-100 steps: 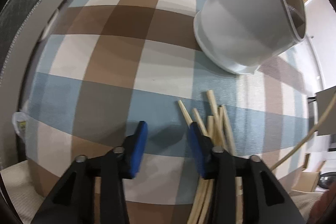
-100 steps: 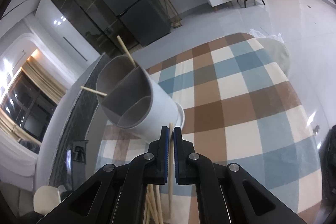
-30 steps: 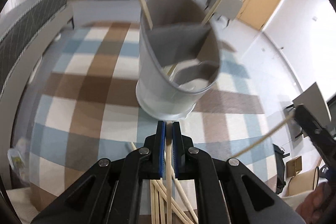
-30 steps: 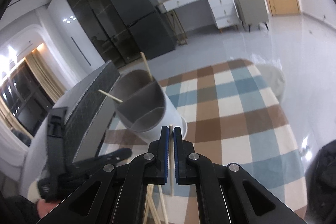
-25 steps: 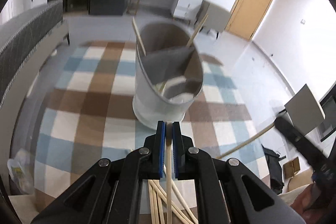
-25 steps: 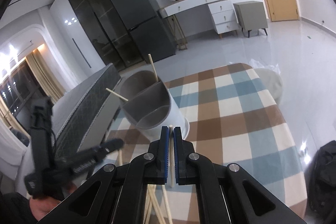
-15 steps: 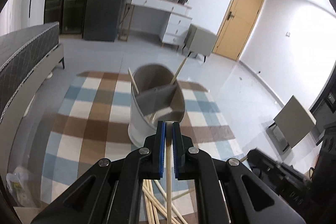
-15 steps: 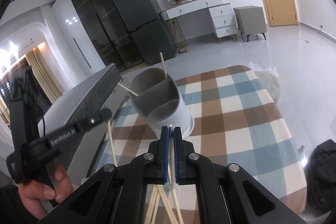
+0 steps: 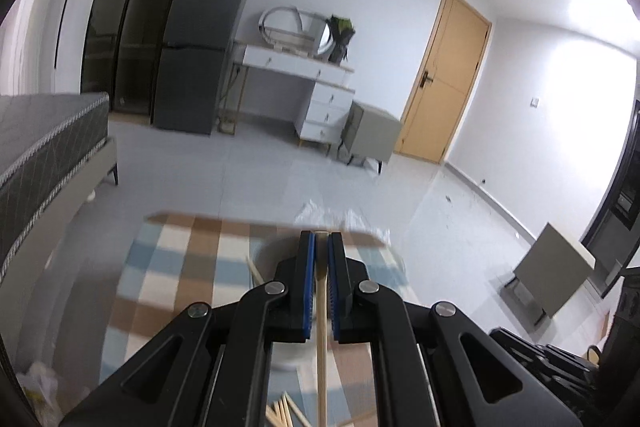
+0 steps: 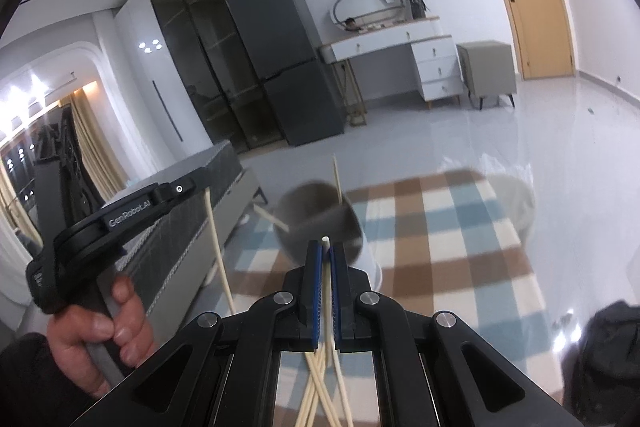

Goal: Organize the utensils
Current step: 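Lift both held chopsticks and carry them over the utensil holder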

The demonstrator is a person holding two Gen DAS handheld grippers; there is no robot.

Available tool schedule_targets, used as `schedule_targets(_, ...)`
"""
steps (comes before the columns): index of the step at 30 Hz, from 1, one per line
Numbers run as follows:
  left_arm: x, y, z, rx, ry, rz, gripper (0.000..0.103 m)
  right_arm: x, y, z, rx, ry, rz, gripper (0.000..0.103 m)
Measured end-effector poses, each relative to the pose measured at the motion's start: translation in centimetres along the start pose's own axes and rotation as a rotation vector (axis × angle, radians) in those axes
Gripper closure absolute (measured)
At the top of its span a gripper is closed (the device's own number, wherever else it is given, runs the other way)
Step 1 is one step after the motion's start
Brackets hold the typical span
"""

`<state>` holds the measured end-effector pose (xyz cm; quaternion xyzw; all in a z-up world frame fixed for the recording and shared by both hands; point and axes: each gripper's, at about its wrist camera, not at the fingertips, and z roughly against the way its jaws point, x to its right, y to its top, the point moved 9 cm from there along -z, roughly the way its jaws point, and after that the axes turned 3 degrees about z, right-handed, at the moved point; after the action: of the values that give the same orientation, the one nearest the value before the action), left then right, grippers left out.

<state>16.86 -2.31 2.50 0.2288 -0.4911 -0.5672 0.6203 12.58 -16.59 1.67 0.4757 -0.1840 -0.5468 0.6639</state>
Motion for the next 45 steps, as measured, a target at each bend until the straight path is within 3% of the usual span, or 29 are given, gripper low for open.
schedule_targets(8, -0.7, 6.9, -3.0, 0.105, 0.007, -0.032, 0.101, -0.8, 8.1, -1.7, 0.045, 0.049, 0.006, 0.099)
schedule_targets(15, -2.6, 9.2, -7.1, 0.158, 0.032, -0.051, 0.101, -1.4, 12.8, -5.6, 0.055, 0.078, 0.022, 0.099)
schedule_targets(24, -4.6, 7.8, -10.9, 0.137, 0.065, -0.053, 0.101, -0.2, 13.5, -10.4, 0.036, 0.112, -0.025, 0.099)
schedule_targets(45, -2.8, 5.8, -10.2, 0.099, 0.075, -0.156, 0.101, 0.6, 10.6, -13.1, -0.043, 0.089, -0.008, 0.099)
